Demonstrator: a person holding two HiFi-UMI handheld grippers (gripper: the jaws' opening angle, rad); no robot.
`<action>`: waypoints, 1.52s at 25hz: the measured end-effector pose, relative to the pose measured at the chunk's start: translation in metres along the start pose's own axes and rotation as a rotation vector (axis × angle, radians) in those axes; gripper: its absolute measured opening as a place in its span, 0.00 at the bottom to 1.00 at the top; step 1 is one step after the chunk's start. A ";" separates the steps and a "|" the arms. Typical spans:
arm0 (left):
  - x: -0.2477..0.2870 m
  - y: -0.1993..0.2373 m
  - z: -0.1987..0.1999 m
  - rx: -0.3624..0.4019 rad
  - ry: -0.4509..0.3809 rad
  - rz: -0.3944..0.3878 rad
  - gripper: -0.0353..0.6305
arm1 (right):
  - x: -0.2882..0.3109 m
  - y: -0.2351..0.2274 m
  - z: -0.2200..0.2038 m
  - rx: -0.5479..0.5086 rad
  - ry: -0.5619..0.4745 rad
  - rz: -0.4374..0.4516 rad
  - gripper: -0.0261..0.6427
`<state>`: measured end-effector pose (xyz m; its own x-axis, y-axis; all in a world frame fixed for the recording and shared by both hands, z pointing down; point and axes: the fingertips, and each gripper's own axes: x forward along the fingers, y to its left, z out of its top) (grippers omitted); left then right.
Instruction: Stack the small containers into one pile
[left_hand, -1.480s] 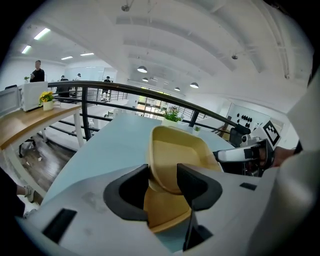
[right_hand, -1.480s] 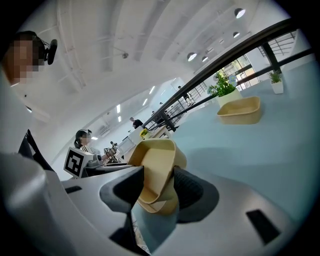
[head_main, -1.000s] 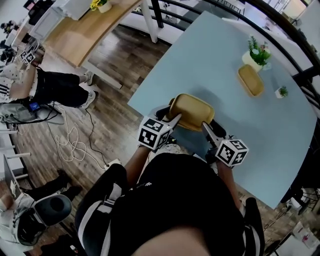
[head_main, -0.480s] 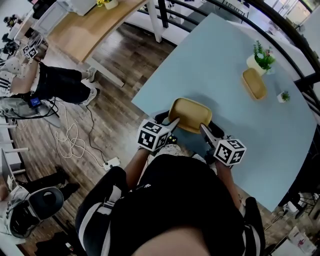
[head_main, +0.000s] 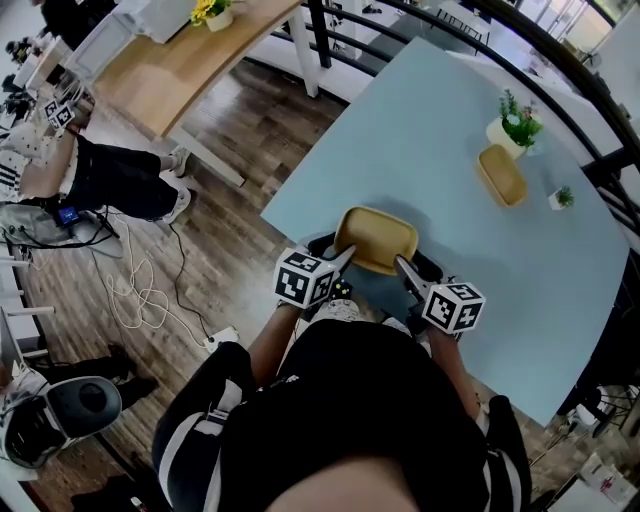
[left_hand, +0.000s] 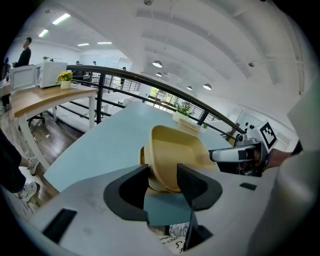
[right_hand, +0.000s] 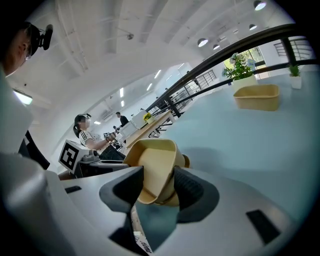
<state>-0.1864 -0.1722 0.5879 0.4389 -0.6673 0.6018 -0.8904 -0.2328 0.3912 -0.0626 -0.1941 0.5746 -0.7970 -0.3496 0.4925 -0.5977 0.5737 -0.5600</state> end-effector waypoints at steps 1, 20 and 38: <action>0.001 0.000 0.000 0.002 0.003 0.001 0.32 | 0.000 0.000 0.000 -0.001 0.002 0.000 0.33; -0.002 0.011 0.007 0.005 -0.016 0.032 0.32 | 0.002 -0.006 -0.002 -0.003 0.006 -0.022 0.35; -0.013 0.018 0.077 0.136 -0.153 0.048 0.32 | -0.049 -0.023 0.043 -0.006 -0.215 -0.135 0.34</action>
<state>-0.2175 -0.2228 0.5336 0.3809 -0.7773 0.5007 -0.9226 -0.2843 0.2605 -0.0136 -0.2221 0.5351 -0.7108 -0.5726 0.4086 -0.6996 0.5154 -0.4949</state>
